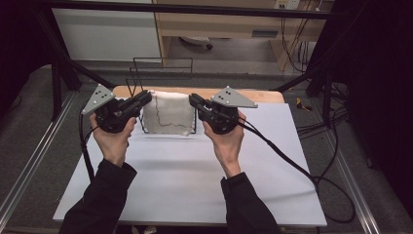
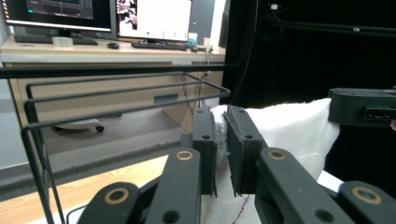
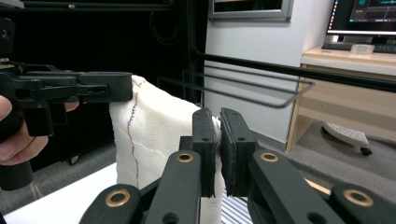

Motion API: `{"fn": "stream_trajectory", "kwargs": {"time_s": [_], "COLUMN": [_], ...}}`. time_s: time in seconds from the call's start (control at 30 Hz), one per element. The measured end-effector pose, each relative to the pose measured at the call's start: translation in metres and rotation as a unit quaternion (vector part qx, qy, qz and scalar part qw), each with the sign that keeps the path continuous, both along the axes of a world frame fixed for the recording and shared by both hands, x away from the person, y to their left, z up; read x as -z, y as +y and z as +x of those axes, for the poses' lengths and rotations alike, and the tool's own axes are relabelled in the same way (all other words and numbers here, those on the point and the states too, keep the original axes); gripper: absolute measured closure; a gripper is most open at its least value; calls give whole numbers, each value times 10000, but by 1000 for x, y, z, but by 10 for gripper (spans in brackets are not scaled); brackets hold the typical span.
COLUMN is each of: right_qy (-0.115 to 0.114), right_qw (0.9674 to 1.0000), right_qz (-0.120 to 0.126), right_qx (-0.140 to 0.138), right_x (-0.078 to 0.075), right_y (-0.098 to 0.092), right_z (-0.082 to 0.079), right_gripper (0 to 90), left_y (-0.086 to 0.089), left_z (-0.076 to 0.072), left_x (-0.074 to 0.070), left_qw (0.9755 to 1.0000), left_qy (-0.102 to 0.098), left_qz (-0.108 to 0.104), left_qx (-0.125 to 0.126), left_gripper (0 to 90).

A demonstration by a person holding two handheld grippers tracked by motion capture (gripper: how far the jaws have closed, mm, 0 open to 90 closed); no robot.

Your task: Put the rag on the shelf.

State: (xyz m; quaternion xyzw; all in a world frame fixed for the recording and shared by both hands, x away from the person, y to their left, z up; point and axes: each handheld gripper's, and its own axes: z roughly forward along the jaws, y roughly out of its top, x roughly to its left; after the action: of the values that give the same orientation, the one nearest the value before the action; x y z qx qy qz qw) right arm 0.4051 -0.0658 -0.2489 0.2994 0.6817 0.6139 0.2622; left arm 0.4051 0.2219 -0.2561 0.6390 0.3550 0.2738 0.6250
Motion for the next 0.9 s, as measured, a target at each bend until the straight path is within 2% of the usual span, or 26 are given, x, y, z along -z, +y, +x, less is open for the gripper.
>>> {"fn": "stream_trajectory", "kwargs": {"time_s": [0.4,0.63,0.9], "right_qy": [-157,-280,-315], "right_qw": [9999,9996,9995], "right_qz": [4,51,52], "right_qx": [7,16,-13], "right_x": [-17,-30,-40], "right_y": [9,14,19], "right_z": [11,17,23], "right_gripper": [853,853,856], "left_y": [8,11,16], "left_z": [9,12,17], "left_x": [-14,-26,-38], "left_qw": [9998,9994,9990], "left_qy": [-112,-255,-329], "left_qz": [-136,-174,-265], "left_qx": [-60,-129,-174], "left_gripper": [825,825,827]}}
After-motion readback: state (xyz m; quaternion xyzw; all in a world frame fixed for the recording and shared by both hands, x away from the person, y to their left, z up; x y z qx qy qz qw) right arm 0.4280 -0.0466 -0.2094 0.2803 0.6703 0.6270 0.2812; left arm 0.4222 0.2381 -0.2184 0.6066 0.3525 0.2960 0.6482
